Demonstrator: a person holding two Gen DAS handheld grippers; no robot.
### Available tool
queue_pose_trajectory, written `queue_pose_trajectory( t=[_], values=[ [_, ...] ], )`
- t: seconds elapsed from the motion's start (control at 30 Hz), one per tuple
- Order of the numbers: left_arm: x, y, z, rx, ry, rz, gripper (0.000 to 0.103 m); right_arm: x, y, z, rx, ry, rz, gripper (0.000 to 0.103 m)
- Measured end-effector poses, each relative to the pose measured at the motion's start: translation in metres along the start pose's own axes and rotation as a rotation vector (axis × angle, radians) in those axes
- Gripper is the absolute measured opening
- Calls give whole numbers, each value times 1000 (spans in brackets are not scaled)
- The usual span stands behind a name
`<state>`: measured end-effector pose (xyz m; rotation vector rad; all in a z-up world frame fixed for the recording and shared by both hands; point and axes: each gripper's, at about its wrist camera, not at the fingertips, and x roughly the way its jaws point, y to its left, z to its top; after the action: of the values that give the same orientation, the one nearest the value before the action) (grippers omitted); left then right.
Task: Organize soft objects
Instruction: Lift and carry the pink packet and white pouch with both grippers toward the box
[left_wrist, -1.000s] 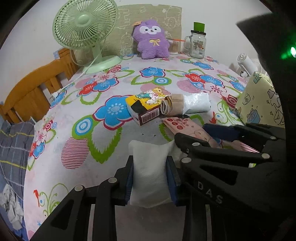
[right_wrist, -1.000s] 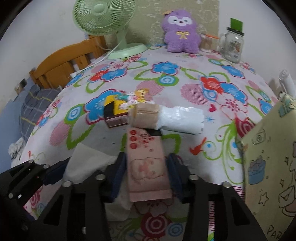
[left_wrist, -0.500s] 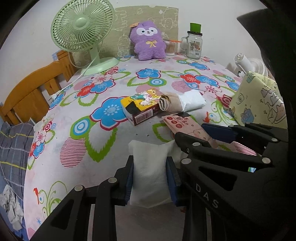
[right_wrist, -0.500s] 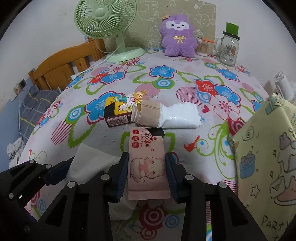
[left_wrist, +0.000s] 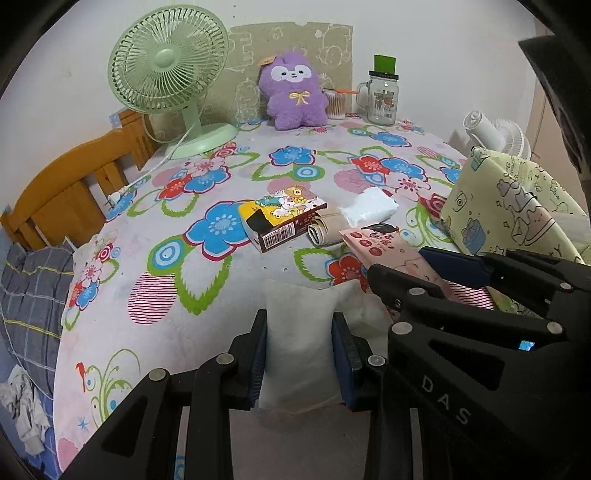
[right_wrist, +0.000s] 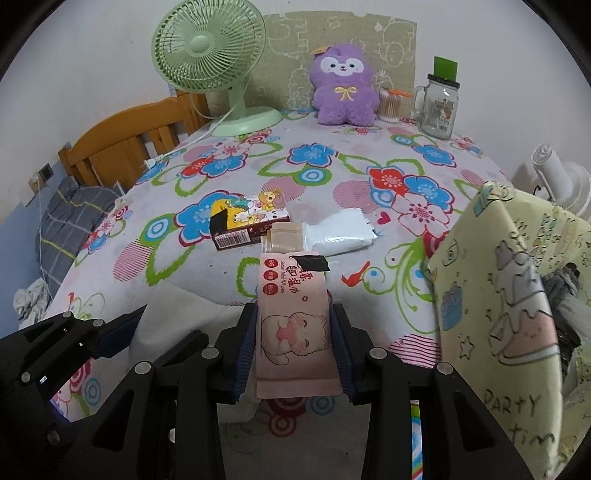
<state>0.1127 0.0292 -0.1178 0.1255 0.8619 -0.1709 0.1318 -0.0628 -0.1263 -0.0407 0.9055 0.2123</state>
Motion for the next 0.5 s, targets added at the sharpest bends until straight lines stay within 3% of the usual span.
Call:
queue_pose_trajectory(
  t=[0.5],
  values=[
    [-22, -13, -3, 16, -38, 8, 32, -35, 1, -9, -12, -55, -31, 42]
  ],
)
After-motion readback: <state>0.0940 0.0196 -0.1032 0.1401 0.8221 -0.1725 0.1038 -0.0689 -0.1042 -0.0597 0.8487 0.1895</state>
